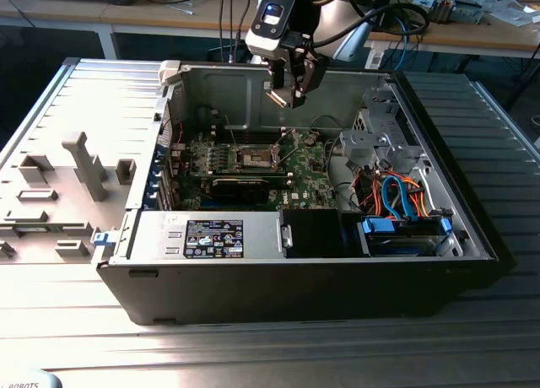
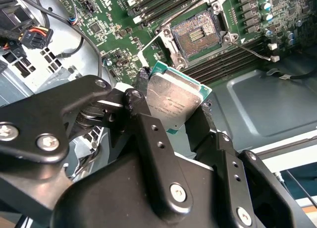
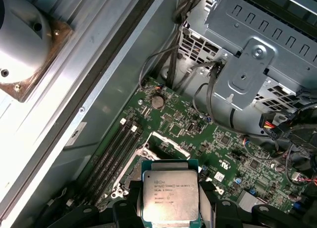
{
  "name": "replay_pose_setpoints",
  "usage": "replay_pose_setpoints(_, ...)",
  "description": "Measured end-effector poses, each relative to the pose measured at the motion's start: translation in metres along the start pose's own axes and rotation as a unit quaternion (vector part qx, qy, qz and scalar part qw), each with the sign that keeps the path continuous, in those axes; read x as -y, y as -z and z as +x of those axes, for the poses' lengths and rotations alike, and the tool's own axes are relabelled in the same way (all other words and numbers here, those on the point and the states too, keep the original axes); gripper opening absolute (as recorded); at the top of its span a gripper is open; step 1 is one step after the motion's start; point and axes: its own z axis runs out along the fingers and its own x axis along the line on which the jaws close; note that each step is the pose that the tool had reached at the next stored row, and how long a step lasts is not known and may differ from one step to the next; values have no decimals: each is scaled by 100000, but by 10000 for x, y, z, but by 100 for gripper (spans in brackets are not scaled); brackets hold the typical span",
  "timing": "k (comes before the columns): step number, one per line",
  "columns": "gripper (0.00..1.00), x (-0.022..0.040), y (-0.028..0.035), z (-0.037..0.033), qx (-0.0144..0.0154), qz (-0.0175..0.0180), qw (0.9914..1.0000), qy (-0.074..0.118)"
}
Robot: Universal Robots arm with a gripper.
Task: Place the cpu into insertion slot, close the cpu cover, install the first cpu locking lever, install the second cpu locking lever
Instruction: 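Place the cpu into insertion slot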
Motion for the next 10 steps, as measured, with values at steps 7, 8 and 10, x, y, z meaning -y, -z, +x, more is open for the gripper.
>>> replay_pose_setpoints(7,55,0,0,0,30,-6,99999,-329)
replay_pose_setpoints(8,55,0,0,0,33,-10,99999,-367)
replay_pose_setpoints(10,55,0,0,0,42,-7,99999,-470)
